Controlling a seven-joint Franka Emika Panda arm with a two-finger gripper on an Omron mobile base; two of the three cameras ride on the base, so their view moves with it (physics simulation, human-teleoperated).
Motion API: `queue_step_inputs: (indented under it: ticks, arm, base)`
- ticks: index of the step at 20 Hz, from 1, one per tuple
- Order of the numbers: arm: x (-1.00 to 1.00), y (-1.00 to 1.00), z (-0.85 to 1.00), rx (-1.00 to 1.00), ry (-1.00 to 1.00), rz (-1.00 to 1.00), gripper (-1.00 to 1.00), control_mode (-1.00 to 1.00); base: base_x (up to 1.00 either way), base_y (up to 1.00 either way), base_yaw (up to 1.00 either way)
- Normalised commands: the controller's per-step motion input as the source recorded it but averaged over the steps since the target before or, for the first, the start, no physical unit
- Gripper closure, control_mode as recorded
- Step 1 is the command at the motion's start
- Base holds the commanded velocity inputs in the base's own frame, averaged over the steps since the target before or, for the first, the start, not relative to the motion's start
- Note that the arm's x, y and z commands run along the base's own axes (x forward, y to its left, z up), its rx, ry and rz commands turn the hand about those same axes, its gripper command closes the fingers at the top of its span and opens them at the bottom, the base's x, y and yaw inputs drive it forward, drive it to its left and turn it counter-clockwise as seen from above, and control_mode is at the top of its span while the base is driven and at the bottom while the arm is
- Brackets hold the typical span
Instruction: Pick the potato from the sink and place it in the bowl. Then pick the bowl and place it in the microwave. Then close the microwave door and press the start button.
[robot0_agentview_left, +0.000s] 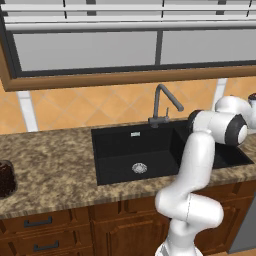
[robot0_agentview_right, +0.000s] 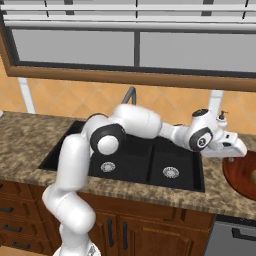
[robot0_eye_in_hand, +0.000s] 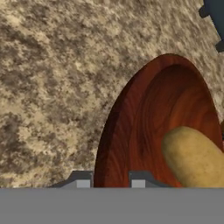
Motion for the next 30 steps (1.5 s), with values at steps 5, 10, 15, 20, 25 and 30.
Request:
queue_step_inputs:
  ticks: [5,10,15,20,25,30]
  arm:
    - [-0.48,0.23,0.23,-0.16,0.0,0.02,1.0,-1.0]
    - [-0.28,0.08,0.86,-0.01,0.03,0.0,1.0,-1.0]
    - [-0.17,0.1,0.95,0.0,0.11,0.0,1.0,-1.0]
    - [-0.16,0.42,0.65,0.0,0.18,0.07,1.0,-1.0]
    - [-0.24,0.57,0.56,0.0,0.14,0.11,1.0,-1.0]
    - [-0.2,0.73,0.47,0.0,0.09,0.15,1.0,-1.0]
  base:
    - [0.0,0.0,0.0]
    - [0.0,0.0,0.0]
    - [0.0,0.0,0.0]
    - [0.0,0.0,0.0]
    - [0.0,0.0,0.0]
    - [0.0,0.0,0.0]
